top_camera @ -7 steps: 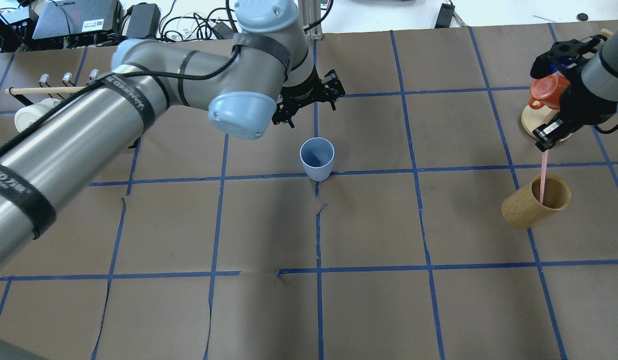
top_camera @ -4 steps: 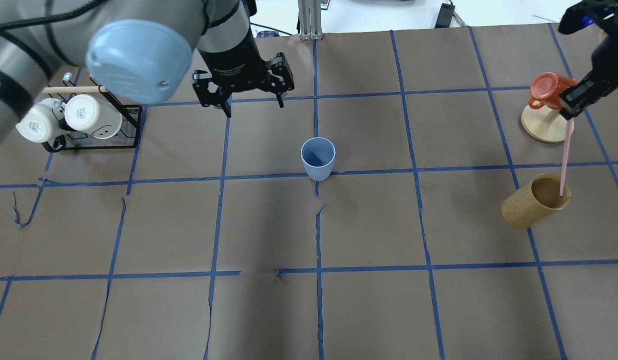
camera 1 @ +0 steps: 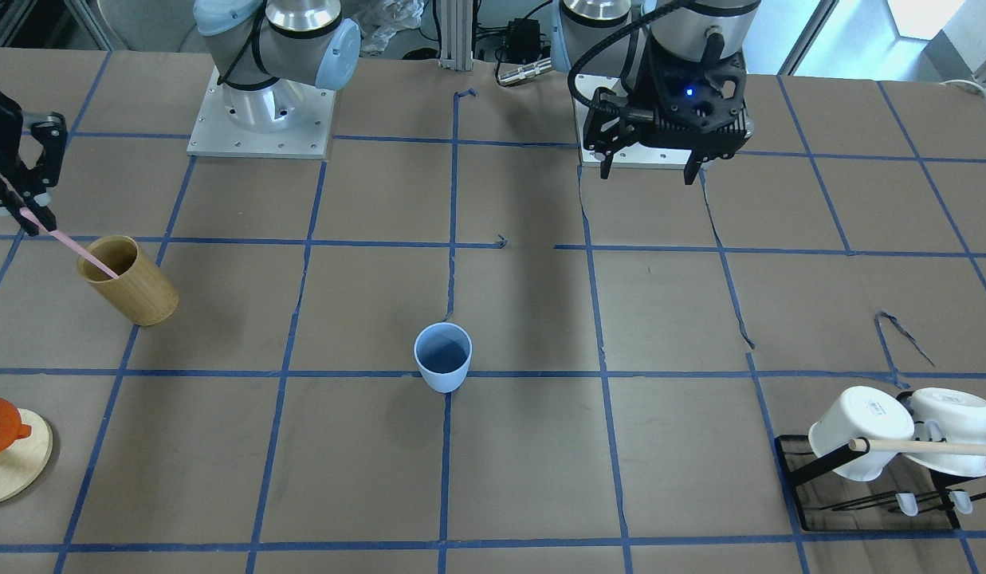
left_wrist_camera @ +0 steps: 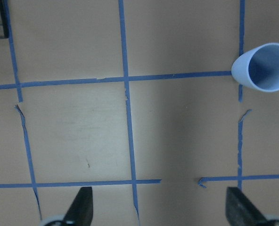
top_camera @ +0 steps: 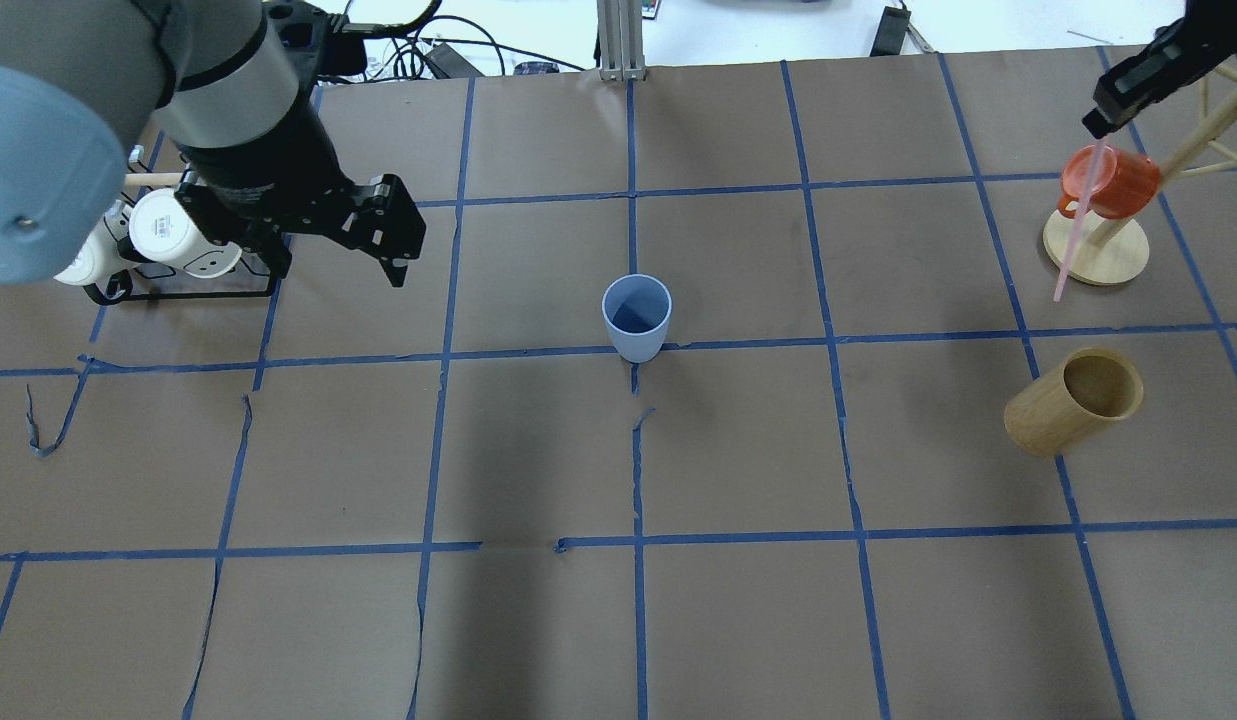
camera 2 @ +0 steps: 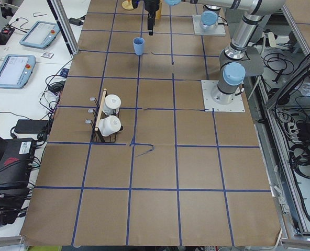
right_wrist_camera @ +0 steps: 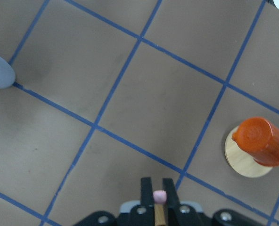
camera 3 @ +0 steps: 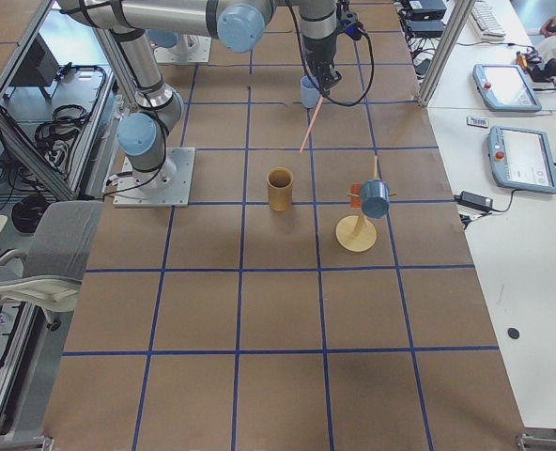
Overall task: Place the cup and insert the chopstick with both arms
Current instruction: 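Carry the pink stick with the right gripper over the blue cup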
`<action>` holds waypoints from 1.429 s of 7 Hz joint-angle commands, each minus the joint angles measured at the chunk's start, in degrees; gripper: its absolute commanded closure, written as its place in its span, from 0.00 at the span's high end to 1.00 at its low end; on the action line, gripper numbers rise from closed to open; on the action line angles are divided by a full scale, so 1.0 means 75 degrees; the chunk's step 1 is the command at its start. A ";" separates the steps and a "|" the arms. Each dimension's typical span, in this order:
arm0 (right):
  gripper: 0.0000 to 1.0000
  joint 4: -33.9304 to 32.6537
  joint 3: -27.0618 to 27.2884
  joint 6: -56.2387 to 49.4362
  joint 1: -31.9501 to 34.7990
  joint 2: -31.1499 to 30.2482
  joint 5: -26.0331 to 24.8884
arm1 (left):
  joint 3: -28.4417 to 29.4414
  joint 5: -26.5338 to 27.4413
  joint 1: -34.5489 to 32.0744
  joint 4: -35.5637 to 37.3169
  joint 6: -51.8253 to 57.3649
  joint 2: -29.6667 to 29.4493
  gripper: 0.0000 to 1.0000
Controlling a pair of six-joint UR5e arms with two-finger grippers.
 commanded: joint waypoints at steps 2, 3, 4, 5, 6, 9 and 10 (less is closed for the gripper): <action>0.00 -0.1641 -0.0118 0.1465 0.2007 0.0350 0.0408 | -0.0166 -0.0067 0.0161 0.0069 0.0095 0.0382 0.99; 0.00 -0.2261 -0.0083 0.2404 0.2747 0.0562 0.0372 | -0.0155 -0.0195 0.0185 0.0069 0.0049 0.0370 0.99; 0.00 -0.2720 0.0022 0.2924 0.3218 0.0703 0.0383 | -0.0131 -0.0532 0.0220 0.0266 -0.0021 0.0277 1.00; 0.00 -0.3409 0.0371 0.3208 0.3606 0.0832 0.0406 | -0.0108 -0.0559 0.0232 0.0512 -0.0033 0.0230 1.00; 0.00 -0.4019 0.0885 0.3280 0.3911 0.0891 0.0395 | -0.0108 -0.0536 0.0232 0.0514 -0.0033 0.0206 1.00; 0.00 -0.4845 0.1557 0.3422 0.3996 0.0915 0.0512 | -0.0096 -0.0548 0.0232 0.0514 -0.0045 0.0194 1.00; 0.00 -0.4997 0.1570 0.3433 0.4008 0.1031 0.0524 | -0.0108 -0.0548 0.0232 0.0514 -0.0045 0.0206 1.00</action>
